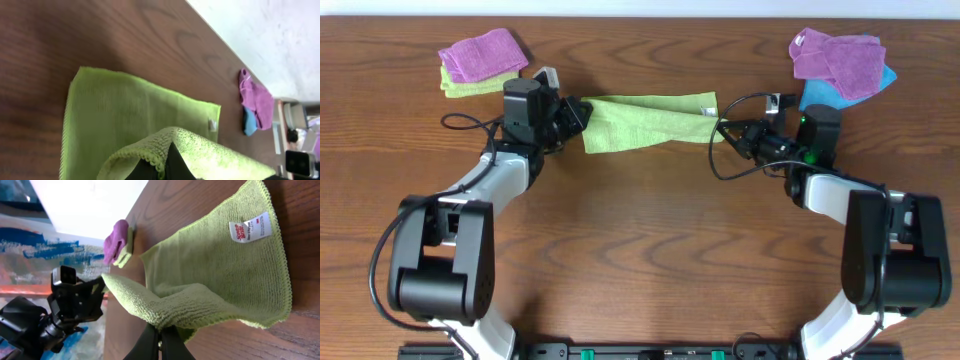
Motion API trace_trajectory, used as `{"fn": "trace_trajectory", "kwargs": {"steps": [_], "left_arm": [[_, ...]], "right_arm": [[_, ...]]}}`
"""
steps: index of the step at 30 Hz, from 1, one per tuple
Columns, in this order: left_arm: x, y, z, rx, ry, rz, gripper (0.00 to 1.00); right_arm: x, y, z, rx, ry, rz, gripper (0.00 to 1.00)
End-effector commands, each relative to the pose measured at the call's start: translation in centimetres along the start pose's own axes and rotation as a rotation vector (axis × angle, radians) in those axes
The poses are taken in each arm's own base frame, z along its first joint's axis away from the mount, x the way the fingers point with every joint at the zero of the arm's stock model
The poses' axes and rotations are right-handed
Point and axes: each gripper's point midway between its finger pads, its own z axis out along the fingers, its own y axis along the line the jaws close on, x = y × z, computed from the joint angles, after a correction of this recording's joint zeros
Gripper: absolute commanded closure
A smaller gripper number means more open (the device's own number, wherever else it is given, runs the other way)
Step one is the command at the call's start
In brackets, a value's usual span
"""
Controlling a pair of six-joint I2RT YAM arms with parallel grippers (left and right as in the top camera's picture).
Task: Fold the cloth
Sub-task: 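Fold the lower edge upward with both grippers toward the top edge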
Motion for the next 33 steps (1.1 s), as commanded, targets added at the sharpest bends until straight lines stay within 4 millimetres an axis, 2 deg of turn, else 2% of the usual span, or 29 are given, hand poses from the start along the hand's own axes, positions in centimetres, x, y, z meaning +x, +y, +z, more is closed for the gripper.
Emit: {"fn": "trace_trajectory", "kwargs": {"steps": [1,4,8,18,23,29,33], "left_arm": [[-2.0,-1.2,0.0,0.027,-0.051,0.019,0.94],[-3.1,-1.5,-0.1,0.021,-0.082,0.033,0.94],[-4.1,-0.9,-0.3,-0.013,-0.12,0.046,0.94],[-3.4,1.8,1.2,-0.084,-0.102,0.086,0.94],[-3.6,2.2,2.4,-0.081,-0.097,0.092,0.94],[-3.9,2.5,2.9,-0.087,-0.099,0.101,0.94],[-3.5,3.1,3.3,-0.096,-0.087,0.104,0.94]], "right_arm": [[-0.2,0.1,0.6,0.01,-0.006,-0.005,0.99],[0.4,0.4,1.2,0.016,0.003,-0.012,0.99],[0.6,-0.1,1.9,0.058,-0.017,-0.013,0.98],[-0.2,-0.9,2.4,0.133,-0.063,-0.103,0.98],[-1.0,-1.2,3.0,0.147,-0.066,-0.139,0.99],[-1.3,-3.0,4.1,0.167,-0.05,-0.115,0.99],[-1.6,-3.3,4.6,0.168,-0.048,-0.11,0.99]]}}
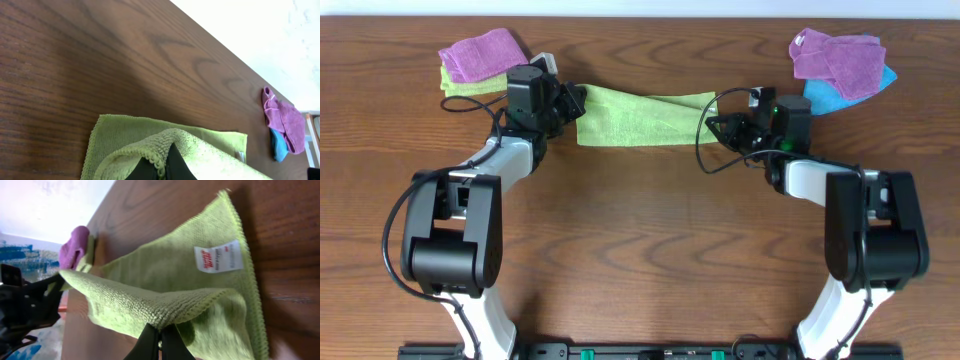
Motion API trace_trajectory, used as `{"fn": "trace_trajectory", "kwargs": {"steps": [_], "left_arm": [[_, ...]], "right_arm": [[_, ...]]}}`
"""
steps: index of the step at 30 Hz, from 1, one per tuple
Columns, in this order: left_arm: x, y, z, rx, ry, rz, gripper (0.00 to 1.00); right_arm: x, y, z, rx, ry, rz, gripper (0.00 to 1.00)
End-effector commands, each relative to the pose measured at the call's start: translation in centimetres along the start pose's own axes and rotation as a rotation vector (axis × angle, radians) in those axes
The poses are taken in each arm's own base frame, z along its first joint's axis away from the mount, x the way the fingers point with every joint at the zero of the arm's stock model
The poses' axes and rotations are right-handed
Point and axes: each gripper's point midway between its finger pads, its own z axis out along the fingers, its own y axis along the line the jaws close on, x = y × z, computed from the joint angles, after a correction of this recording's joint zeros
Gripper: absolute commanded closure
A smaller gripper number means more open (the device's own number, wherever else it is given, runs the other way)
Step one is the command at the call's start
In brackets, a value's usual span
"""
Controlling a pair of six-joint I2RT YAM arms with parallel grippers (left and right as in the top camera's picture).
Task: Fold the cloth
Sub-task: 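Fold the lower edge upward with both grippers toward the top edge, then lay the folded strip down and release it with both grippers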
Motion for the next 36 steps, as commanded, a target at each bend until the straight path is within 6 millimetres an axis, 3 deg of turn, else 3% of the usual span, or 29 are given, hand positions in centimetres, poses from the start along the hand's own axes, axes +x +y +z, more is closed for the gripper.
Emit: {"fn": "trace_trajectory", "kwargs": {"steps": [1,25,33,34,35,36], "left_arm": [[-0.1,1.1,0.8,-0.03,-0.007,0.022,0.94],[2.1,4.3,1.3,-0.142,0.057,0.03,0.94],[2.6,4.8,1.4,-0.161,0.074,0.037,0.94],[2.9,4.9,1.5,-0.161,0.084,0.034,0.94],[3.2,4.9,1.6,-0.159,0.092,0.033,0.94],[3.3,4.9,1.7,-0.159,0.094,0.034,0.94]], "right_arm": [[-0.6,0.0,0.4,0.006,-0.015,-0.022,0.99],[-0.9,-2.5,0.5,0.112,-0.051,-0.031,0.99],[-1.8,-2.1,0.8,0.101,-0.072,-0.047,0.99],[-1.9,-2.0,0.8,0.099,-0.075,-0.049,0.98],[-2.1,-1.9,0.8,0.097,-0.077,-0.048,0.86],[-2.2,-1.8,0.9,0.095,-0.079,-0.048,0.67]]}}
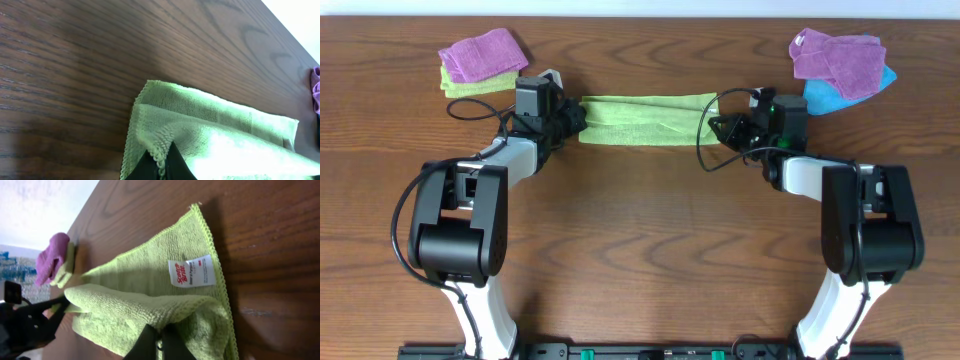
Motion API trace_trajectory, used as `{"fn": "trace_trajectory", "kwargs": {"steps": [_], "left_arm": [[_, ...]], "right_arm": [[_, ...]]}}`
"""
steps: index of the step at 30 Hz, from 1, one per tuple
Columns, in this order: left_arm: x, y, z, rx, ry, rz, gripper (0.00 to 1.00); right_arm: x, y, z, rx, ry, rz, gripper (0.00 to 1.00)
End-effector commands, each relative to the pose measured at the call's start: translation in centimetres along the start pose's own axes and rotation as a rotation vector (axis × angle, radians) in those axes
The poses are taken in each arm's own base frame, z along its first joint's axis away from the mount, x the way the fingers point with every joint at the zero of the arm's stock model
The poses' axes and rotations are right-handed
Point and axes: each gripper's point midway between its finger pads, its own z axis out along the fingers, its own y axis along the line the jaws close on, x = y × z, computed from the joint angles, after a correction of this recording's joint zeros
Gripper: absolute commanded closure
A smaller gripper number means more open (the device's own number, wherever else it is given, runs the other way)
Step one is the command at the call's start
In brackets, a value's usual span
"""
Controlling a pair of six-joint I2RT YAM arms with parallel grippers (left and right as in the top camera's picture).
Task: Fold the cloth
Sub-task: 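Lay the folded strip down and release it with both grippers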
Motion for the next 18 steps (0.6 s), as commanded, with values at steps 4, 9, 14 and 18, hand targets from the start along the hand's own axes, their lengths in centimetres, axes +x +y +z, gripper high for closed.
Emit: {"fn": "trace_trajectory", "kwargs": {"steps": [4,9,14,18], "left_arm": [[-0.3,0.6,0.7,-0.018,-0.008,0.01,0.47],[-0.5,-1.0,0.5,0.071,0.024,0.012,0.05],[-1.9,-4.1,-0.5,0.179,0.028,0.039,0.05],[-3.6,-6.8,-3.1,0.219,0.008,0.102,0.05]], "right_arm": [[-1.8,1.1,0.4,-0.023,-0.031,-0.04,0.27],[-3.2,3.4,-0.1,-0.122,-0.01,-0.065,0.03],[-4.1,5.2,-1.0,-0.218,0.026,-0.084,0.01],[-4.3,6.0,-2.1,-0.262,0.083,-0.068,0.02]]}}
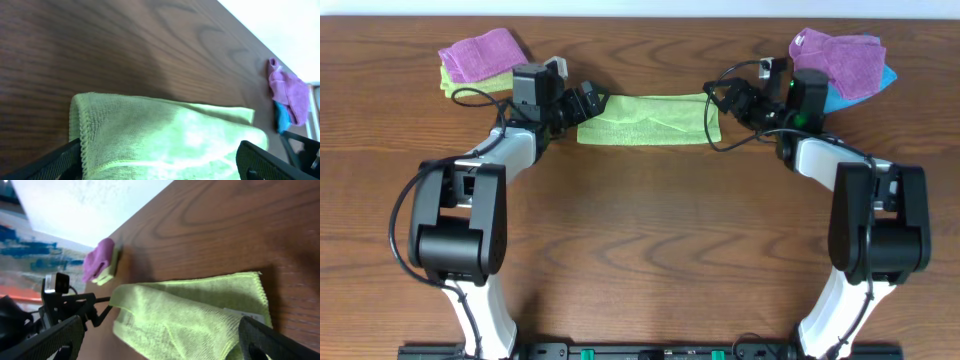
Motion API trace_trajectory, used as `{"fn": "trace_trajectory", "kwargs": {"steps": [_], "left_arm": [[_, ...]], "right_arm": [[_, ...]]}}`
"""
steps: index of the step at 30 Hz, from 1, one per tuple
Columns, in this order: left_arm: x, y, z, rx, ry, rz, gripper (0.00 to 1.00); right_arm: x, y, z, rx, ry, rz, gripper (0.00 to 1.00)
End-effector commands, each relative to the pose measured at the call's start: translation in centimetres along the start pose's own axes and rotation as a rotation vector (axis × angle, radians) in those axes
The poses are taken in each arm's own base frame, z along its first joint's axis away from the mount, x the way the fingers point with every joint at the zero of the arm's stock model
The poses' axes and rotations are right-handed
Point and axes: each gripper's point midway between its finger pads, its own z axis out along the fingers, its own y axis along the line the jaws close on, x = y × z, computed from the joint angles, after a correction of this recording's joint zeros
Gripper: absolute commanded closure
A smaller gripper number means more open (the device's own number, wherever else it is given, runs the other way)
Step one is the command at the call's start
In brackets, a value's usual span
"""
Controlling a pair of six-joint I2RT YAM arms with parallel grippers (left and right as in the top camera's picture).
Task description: Fold the cloth
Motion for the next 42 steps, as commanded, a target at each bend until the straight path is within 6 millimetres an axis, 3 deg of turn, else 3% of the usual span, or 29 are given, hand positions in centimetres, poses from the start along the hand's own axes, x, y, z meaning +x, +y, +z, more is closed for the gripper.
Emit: {"fn": "trace_trajectory", "kwargs": {"steps": [1,6,12,17,20,25,27,28,29,31,32,33,34,35,36,38,39,42], "left_arm": [[-2.7,-4.0,-3.1,0.059,-0.049,0.129,0.04],[-4.0,-5.2,-8.3,-0.105,-0.111,0.29,0.05],[-3.2,-6.3,-13.5,-0.27,-0.109,0.436,0.05],[-0.6,-6.4,-15.4,-0.454,-0.055,0.563,0.05],[0.3,-6.8,-16.4,-0.581,-0.068,0.624,0.05],[0.6,-9.1,-15.7,-0.524,-0.099,0.658,0.05],[0.7,-10.2,-15.1,-0.453,-0.102,0.657,0.05],[0.5,-10.8,-14.8,-0.413,-0.111,0.656,0.04],[0.3,-11.2,-14.5,-0.385,-0.12,0.655,0.05],[0.0,-12.1,-13.7,-0.329,-0.136,0.657,0.02],[-0.3,-12.2,-13.2,-0.318,-0.145,0.657,0.16],[-0.5,-12.1,-12.6,-0.318,-0.152,0.655,0.41],[-0.7,-11.7,-11.9,-0.323,-0.154,0.654,0.63],[-0.7,-11.3,-10.9,-0.326,-0.152,0.654,0.73],[-0.8,-10.9,-9.9,-0.327,-0.152,0.652,0.78],[-0.7,-9.9,-7.8,-0.332,-0.142,0.652,0.94],[-0.6,-9.2,-6.7,-0.338,-0.136,0.649,0.94],[-0.3,-7.2,-3.8,-0.349,-0.125,0.631,0.94]], "right_arm": [[-0.1,1.3,-0.7,-0.039,0.06,-0.01,0.02],[0.3,1.8,-1.7,0.141,0.159,-0.109,0.01],[-0.3,3.2,-5.8,0.499,0.237,-0.297,0.01],[-0.3,5.0,-10.4,0.726,0.251,-0.416,0.04],[-0.1,5.8,-13.6,0.886,0.233,-0.466,0.01],[0.1,8.1,-14.8,0.878,0.21,-0.523,0.01],[0.4,8.9,-14.3,0.821,0.214,-0.519,0.28],[0.6,9.2,-14.0,0.794,0.219,-0.515,0.36],[0.8,9.3,-13.8,0.777,0.224,-0.512,0.32],[0.9,9.5,-13.3,0.751,0.228,-0.51,0.49],[0.9,9.5,-13.1,0.746,0.228,-0.512,0.51],[0.9,9.4,-12.9,0.745,0.226,-0.515,0.57],[0.9,9.2,-12.6,0.743,0.225,-0.517,0.69],[0.8,9.2,-12.5,0.742,0.224,-0.518,0.71],[0.8,9.1,-12.4,0.743,0.225,-0.518,0.61],[0.7,9.0,-12.2,0.742,0.224,-0.519,0.57],[0.7,9.0,-12.1,0.742,0.222,-0.52,0.5],[0.4,8.2,-12.1,0.772,0.221,-0.521,0.44]]}}
